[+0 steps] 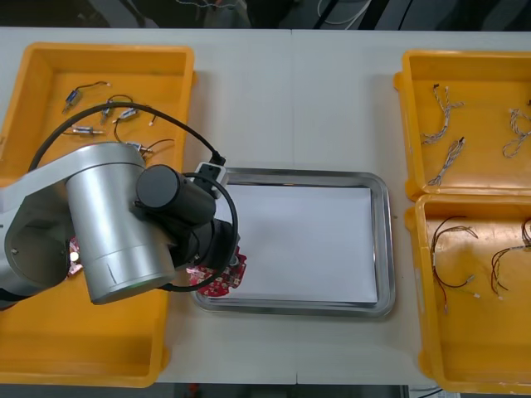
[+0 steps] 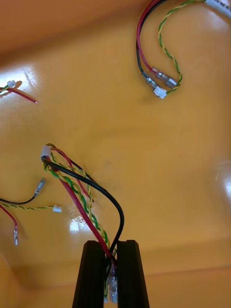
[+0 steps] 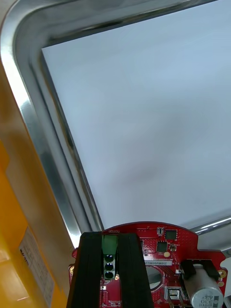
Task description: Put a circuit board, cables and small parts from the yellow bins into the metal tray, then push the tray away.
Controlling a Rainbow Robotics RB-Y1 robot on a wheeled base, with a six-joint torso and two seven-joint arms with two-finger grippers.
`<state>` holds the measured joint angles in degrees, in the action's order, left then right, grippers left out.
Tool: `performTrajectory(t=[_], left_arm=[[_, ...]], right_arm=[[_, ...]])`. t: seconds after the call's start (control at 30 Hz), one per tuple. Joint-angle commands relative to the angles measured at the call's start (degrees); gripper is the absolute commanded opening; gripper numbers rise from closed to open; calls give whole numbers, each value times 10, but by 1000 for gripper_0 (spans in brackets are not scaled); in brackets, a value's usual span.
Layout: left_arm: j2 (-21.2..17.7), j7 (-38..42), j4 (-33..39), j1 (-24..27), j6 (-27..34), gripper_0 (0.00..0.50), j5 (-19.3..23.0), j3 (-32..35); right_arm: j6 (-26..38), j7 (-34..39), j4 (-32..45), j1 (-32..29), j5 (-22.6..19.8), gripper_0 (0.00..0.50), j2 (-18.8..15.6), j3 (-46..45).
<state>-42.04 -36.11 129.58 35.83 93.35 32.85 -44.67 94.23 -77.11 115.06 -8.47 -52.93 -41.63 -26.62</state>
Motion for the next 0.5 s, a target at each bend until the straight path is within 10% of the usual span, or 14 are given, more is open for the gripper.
performTrajectory(t=[0.03,0.27,0.33,0.43,0.5], left_arm=[[25,22,-7,28,-19,0,-24,-30],[51,36,-50,37,-41,0,-59,-65],[57,40,-63,37,-55,0,-72,-74],[59,46,-74,37,-69,0,-82,-86],[60,49,-80,37,-73,0,-90,-93]], right_arm=[[-17,-16,7,-30,10,0,3,-10],[-64,-31,9,-77,5,13,3,-4],[-74,-36,12,-83,5,151,3,-4],[-74,-39,13,-88,3,500,4,-4],[-74,-40,14,-91,4,500,6,-4]])
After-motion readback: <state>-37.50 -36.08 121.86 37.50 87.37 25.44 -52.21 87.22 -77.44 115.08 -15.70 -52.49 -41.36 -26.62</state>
